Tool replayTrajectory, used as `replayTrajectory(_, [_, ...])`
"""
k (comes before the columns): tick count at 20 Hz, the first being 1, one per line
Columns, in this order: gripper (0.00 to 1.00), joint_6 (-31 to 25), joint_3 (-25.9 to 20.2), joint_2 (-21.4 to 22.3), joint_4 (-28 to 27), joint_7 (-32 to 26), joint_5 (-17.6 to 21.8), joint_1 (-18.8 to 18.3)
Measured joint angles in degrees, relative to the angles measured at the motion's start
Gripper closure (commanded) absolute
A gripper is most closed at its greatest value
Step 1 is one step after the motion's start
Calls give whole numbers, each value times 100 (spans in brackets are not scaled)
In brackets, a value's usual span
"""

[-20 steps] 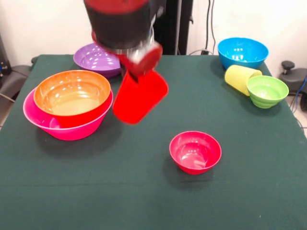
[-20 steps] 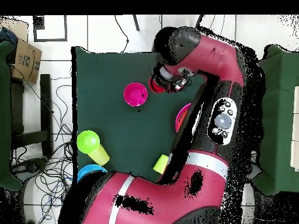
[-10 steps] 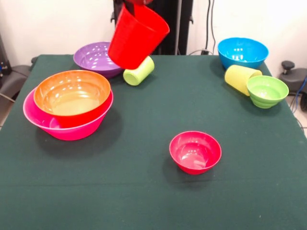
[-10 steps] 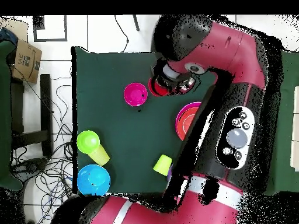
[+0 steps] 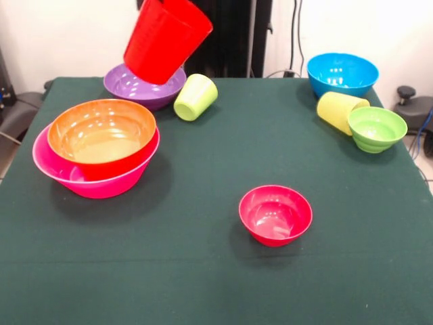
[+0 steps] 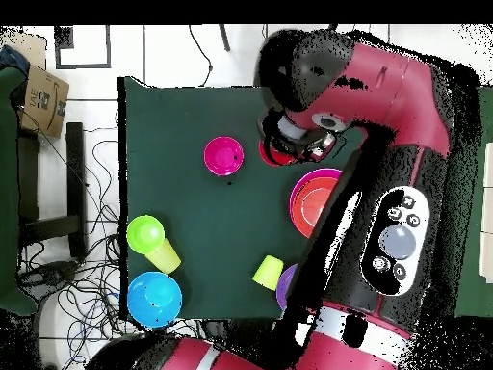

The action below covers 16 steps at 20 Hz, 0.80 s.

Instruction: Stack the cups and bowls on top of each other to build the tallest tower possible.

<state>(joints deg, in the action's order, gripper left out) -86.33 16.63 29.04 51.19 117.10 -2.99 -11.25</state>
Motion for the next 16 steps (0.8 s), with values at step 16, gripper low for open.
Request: replayTrajectory(16, [100,1392,-558,-50,1096,-352,282,-773])
